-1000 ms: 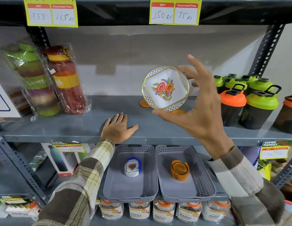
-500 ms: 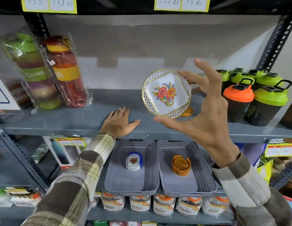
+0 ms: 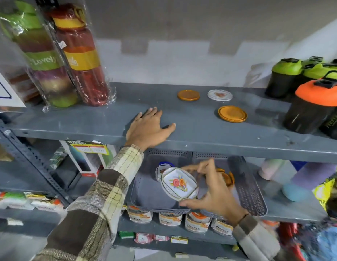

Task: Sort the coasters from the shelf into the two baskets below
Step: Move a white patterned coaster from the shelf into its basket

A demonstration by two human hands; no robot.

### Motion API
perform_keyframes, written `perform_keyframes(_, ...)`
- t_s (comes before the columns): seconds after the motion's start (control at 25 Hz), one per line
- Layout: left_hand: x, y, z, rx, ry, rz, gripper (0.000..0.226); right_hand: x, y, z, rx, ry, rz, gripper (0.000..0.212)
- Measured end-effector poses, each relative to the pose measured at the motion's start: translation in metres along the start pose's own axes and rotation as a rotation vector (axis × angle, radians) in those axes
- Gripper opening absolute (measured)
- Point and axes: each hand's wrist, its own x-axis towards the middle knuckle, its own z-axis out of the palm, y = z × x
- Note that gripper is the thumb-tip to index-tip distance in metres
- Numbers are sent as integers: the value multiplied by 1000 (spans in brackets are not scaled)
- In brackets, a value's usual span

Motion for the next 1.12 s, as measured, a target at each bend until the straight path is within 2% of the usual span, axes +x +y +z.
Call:
perform_keyframes(0.2,0,1,0,-28,34,-3,80,21,83,59,-62,-132,298,86)
perform_keyframes(0.36,1,-1,-2,-38,34,-11,78,47,139,100,-99,-185,421,97)
perform_keyframes(0.44,1,-1,-1,-37,35,-8,78,59,148,115,-153,-189,462,96)
perform_keyframes(0.6,0,-1,-2,-27,34,-3,77,78,157,144,-208,-151,513,92)
perform_keyframes(0.84,1,-2,-1,-20,34,10,77,89,181,173,-317,-197,548,97)
perform_keyframes(0.96,1,-3,-1,-12,27,12,77,91,184,174,-389,-221,513,97)
perform_keyframes(1.12,2,-3,0,-14,36,14,77,92,185,172,-457,-197,446,86)
